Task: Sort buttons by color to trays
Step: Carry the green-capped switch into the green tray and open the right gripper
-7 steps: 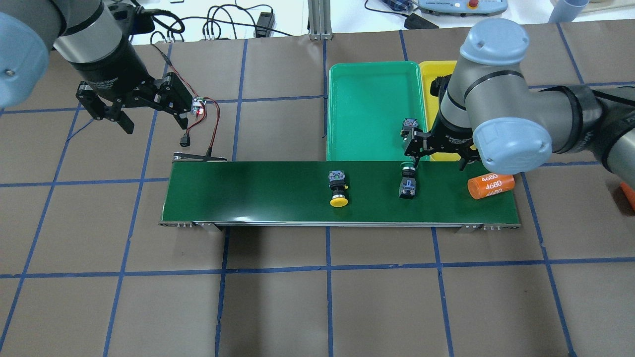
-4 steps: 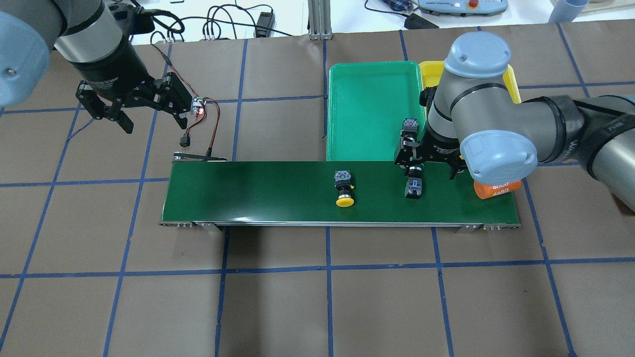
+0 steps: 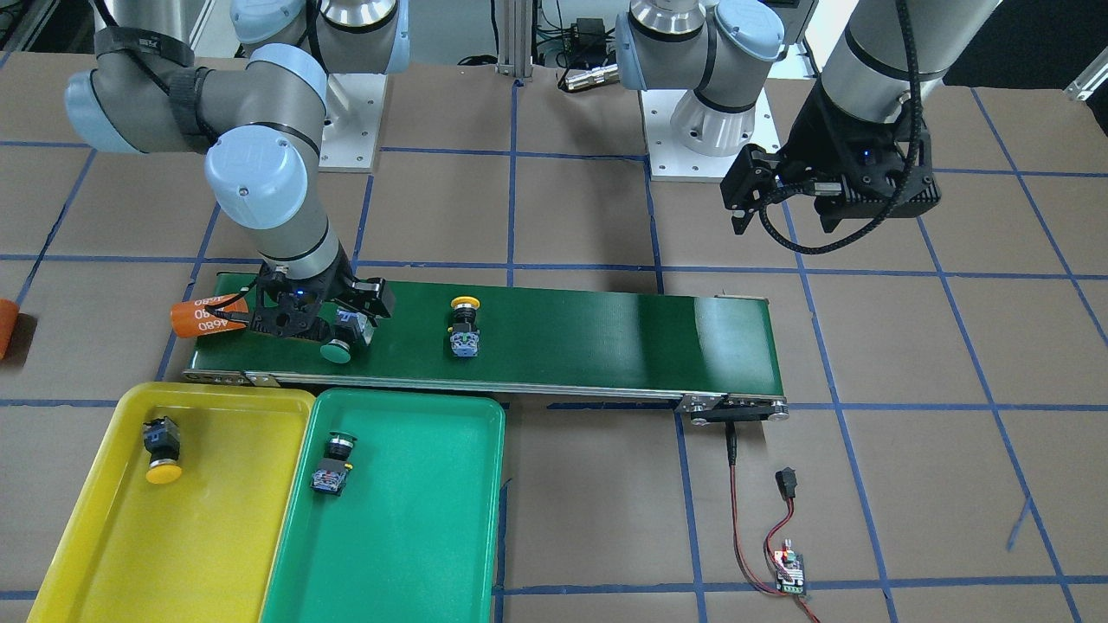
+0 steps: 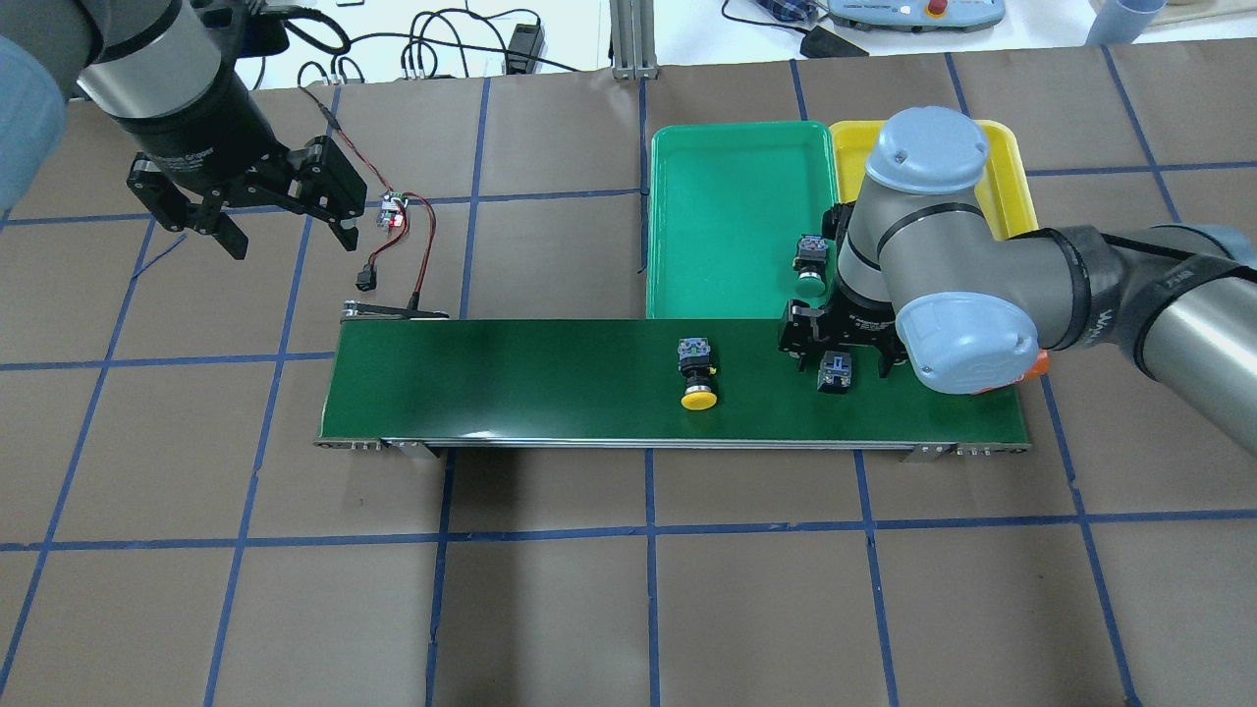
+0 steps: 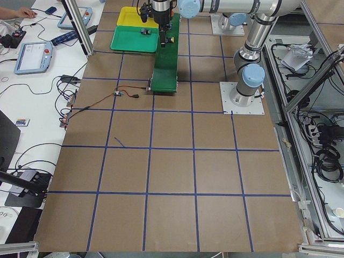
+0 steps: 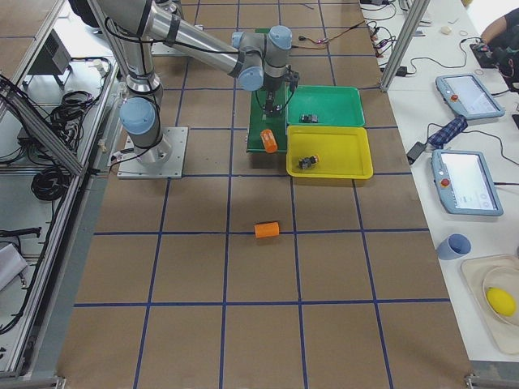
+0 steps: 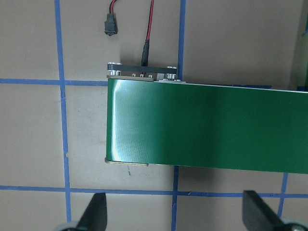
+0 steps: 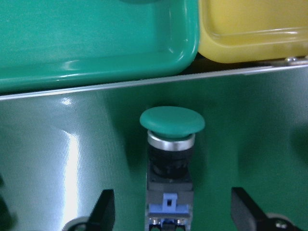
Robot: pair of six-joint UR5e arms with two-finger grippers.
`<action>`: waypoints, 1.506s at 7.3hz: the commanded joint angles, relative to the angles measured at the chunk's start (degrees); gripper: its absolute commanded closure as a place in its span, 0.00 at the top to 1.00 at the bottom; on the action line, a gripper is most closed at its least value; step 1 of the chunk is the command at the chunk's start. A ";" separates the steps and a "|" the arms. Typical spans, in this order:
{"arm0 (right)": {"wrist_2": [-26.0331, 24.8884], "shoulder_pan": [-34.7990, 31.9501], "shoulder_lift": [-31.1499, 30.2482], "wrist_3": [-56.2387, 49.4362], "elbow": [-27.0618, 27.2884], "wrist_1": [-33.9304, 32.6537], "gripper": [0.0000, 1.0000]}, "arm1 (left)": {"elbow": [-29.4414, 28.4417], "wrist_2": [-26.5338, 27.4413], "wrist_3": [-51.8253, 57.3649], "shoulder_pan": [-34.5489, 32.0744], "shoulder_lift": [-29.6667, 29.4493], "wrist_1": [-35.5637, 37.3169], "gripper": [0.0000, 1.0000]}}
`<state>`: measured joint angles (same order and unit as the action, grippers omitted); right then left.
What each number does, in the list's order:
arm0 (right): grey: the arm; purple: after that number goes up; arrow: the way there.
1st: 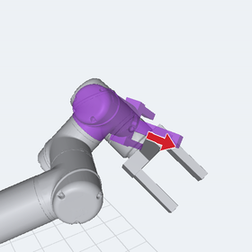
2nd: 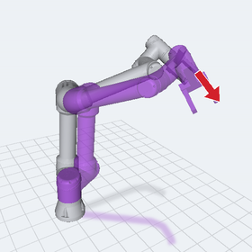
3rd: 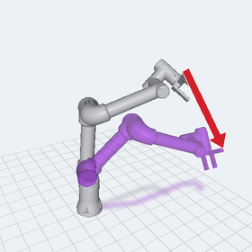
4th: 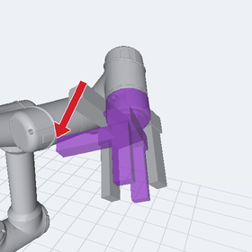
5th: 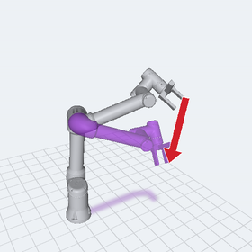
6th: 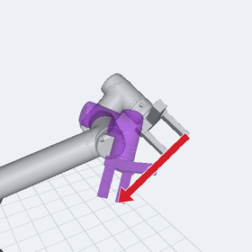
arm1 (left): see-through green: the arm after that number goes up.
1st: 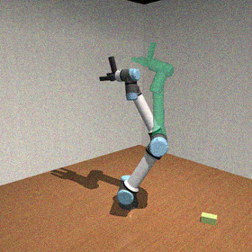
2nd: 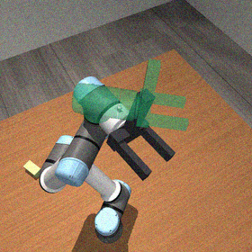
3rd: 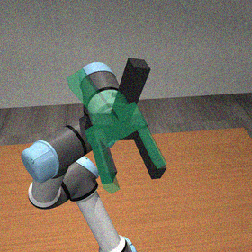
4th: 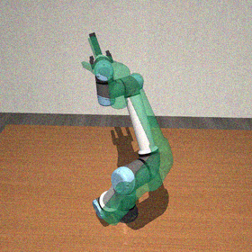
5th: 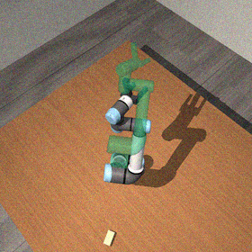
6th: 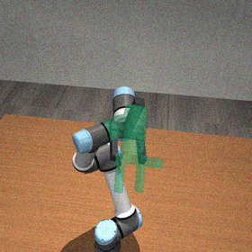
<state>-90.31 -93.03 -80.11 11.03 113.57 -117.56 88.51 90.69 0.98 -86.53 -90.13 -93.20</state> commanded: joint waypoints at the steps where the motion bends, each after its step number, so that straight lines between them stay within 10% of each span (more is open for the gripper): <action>1: -0.56 0.13 0.13 -0.22 0.78 -0.22 0.14 | 0.08 0.10 -0.10 0.04 0.21 0.30 1.00; 3: -0.30 0.30 0.13 -0.31 -1.66 -0.65 0.08 | 0.00 4.47 0.07 0.04 -0.13 0.39 1.00; 7: 1.71 -3.29 16.54 0.40 -26.25 0.14 0.18 | 0.08 3.96 -0.19 0.04 -0.05 0.30 1.00; 8: 1.37 -3.39 16.83 0.66 -26.29 -0.04 0.88 | 0.08 3.96 -0.19 0.04 -0.05 0.30 1.00; 11: 0.76 -2.86 14.91 -0.13 -25.15 5.55 1.00 | 0.26 4.40 -0.19 0.13 -0.14 0.30 1.00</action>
<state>-89.24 -96.19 -64.01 11.04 87.99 -115.16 88.68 94.90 0.77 -86.44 -90.22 -92.90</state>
